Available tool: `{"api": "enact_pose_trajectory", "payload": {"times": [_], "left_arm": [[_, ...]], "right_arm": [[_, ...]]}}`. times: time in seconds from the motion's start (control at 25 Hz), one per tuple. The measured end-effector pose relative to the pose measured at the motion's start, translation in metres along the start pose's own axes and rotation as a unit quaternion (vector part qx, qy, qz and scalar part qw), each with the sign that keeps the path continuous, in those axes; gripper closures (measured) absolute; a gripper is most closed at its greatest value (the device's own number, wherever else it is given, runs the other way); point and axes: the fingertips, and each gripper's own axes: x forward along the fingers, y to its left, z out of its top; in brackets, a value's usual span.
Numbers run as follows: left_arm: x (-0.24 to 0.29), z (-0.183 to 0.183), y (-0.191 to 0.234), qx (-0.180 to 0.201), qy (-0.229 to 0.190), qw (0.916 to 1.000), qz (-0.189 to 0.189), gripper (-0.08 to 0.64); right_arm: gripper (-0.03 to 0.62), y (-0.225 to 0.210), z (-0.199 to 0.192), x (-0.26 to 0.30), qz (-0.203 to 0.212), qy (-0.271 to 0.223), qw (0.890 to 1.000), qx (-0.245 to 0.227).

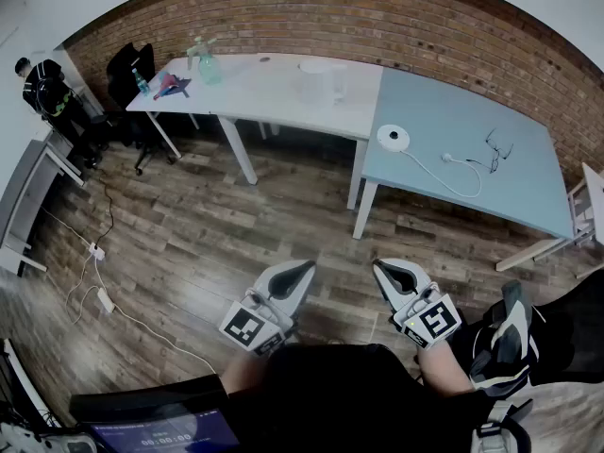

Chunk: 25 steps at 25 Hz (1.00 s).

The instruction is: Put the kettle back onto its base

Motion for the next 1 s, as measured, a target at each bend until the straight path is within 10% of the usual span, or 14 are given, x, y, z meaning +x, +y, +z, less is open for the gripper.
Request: {"api": "enact_pose_trajectory", "payload": {"times": [1.0], "left_arm": [[0.002, -0.004, -0.004, 0.016, 0.009, 0.9998, 0.011, 0.557]], "right_arm": [[0.588, 0.001, 0.001, -0.010, 0.005, -0.017, 1.000, 0.010]]}}
